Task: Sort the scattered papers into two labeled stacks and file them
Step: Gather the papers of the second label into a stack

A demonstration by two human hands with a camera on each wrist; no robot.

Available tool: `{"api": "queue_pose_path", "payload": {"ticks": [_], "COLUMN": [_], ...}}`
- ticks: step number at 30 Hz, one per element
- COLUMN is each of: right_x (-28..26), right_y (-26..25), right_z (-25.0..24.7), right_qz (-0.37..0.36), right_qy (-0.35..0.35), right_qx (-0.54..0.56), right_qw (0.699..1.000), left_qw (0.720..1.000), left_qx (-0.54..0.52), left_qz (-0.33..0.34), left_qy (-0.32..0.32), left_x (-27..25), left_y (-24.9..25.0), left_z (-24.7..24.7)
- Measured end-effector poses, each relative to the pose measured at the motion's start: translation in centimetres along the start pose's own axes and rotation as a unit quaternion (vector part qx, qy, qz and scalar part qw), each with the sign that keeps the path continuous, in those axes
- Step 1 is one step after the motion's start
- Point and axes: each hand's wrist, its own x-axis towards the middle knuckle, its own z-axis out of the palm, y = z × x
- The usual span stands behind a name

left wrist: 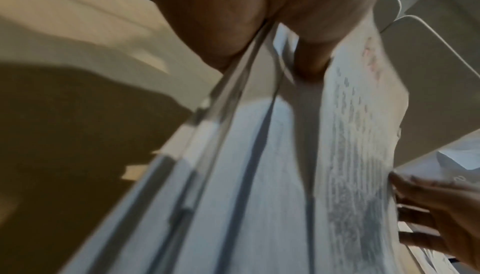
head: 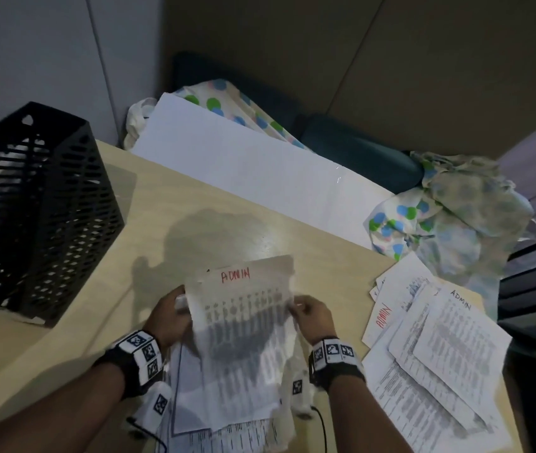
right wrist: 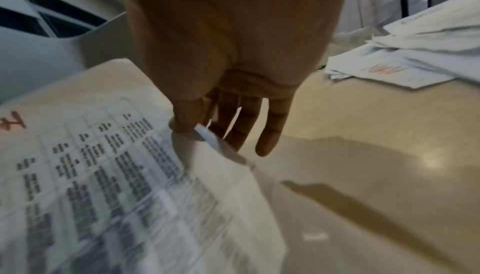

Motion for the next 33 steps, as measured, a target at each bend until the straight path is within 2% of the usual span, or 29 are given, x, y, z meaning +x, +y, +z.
{"api": "queue_pose_path", "payload": {"ticks": [3,5,7,11,14,18,22,25,29,33], "right_x": [-0.3,-0.2,-0.3,-1.0,-0.9,-1.0,-1.8,-2.2,-2.4,-2.1], "right_y": [2.0,3.2,3.5,2.2,1.8,2.7,3.1,3.3,3.6,5.4], "right_z": [1.2,2.0,2.5,2.2,1.7,0.9,2.6,4.1,4.3,4.4], "right_qz": [0.045,0.094,0.109,0.062,0.014,-0.005,0.007,0.041,0.070,-0.012], "right_qy": [0.021,0.029,0.011,0.024,0.059,0.047,0.021,0.038,0.064,0.029], "right_qx": [-0.011,-0.024,0.013,0.126,0.097,0.041,0.019,0.074,0.113,0.013], "right_qw": [0.999,0.995,0.994,0.990,0.993,0.998,1.000,0.996,0.989,0.999], "left_qw": [1.000,0.999,0.999,1.000,0.999,1.000,1.000,0.998,0.998,0.997], "left_qx": [-0.014,0.033,0.046,0.006,-0.015,0.003,-0.014,-0.052,0.013,0.028], "left_qz": [-0.005,-0.009,0.000,-0.001,-0.011,0.014,0.010,-0.015,-0.014,0.012], "left_qy": [0.022,0.018,0.001,-0.030,-0.027,0.002,0.009,-0.011,-0.057,-0.067], "left_x": [0.3,0.3,0.2,0.1,-0.1,-0.3,-0.3,-0.1,-1.3,-1.3], "left_y": [-0.4,-0.4,-0.1,0.5,0.9,1.2,1.0,-0.6,0.6,1.2], "left_z": [0.9,1.2,1.6,2.0,2.2,1.8,2.2,3.1,4.7,5.6]}}
